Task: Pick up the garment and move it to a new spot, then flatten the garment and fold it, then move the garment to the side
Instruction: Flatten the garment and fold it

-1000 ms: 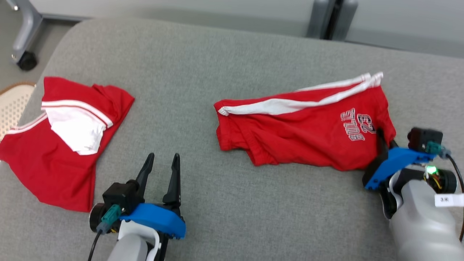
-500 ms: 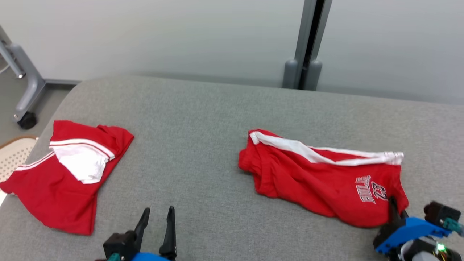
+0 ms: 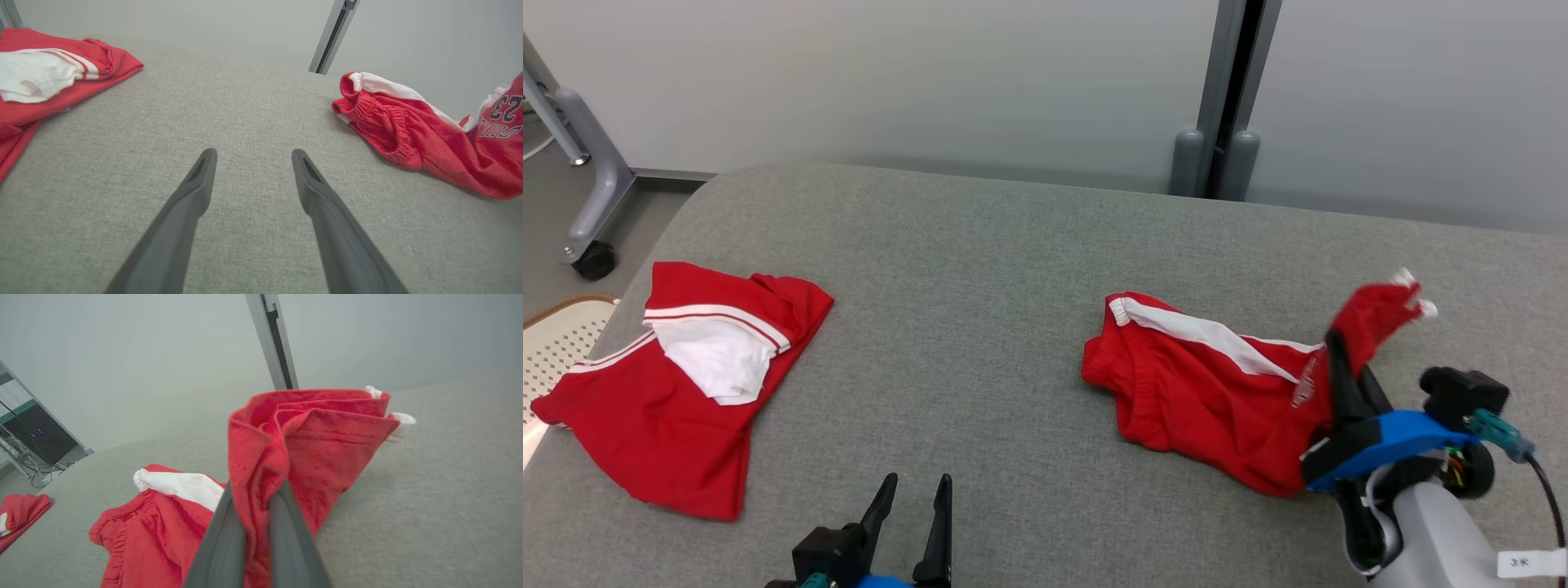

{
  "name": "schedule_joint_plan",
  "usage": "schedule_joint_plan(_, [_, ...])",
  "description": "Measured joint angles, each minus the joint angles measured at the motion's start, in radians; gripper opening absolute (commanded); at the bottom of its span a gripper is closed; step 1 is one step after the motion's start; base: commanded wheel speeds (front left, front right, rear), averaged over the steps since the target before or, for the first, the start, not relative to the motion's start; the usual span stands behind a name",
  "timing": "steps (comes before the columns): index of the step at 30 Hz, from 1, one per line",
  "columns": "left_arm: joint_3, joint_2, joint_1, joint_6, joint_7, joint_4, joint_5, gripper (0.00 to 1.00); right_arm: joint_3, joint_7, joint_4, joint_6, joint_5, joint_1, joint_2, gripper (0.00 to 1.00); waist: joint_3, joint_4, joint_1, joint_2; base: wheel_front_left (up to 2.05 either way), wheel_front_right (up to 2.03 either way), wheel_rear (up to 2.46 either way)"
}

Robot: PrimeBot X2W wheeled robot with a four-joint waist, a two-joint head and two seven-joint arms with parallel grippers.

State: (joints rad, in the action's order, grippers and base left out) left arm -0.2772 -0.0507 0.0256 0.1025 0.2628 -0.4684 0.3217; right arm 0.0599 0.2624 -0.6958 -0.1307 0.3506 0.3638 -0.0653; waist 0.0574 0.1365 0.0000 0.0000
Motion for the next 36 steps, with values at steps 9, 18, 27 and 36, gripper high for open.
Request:
schedule_joint_plan(9, [-0.027, 0.0, 0.02, 0.007, 0.0, -0.016, 0.012, 1.0, -0.37, -0.015, 0.062, 0.0, 0.091, 0.073, 0.016, 0.0, 0.008, 0.057, 0.0, 0.0, 0.0, 0.0, 0.0])
schedule_joint_plan(18, [-0.006, 0.0, 0.023, 0.009, 0.0, -0.045, 0.007, 1.0, -0.517, -0.005, -0.097, 0.0, 0.16, 0.116, 0.017, 1.0, 0.03, 0.12, 0.0001, 0.0, 0.0, 0.0, 0.0])
schedule_joint_plan(27, [0.097, -0.001, 0.035, 0.005, 0.0, -0.005, -0.064, 1.0, -0.447, -0.001, 0.054, 0.0, 0.117, 0.088, 0.018, 1.0, 0.021, 0.048, 0.0, 0.0, 0.0, 0.0, 0.0])
schedule_joint_plan(36, [0.149, -0.003, 0.022, -0.035, 0.0, 0.058, -0.199, 1.0, -0.16, 0.0, 0.128, 0.0, -0.093, -0.078, 0.014, 1.0, -0.028, -0.043, 0.0, 0.0, 0.0, 0.0, 0.0])
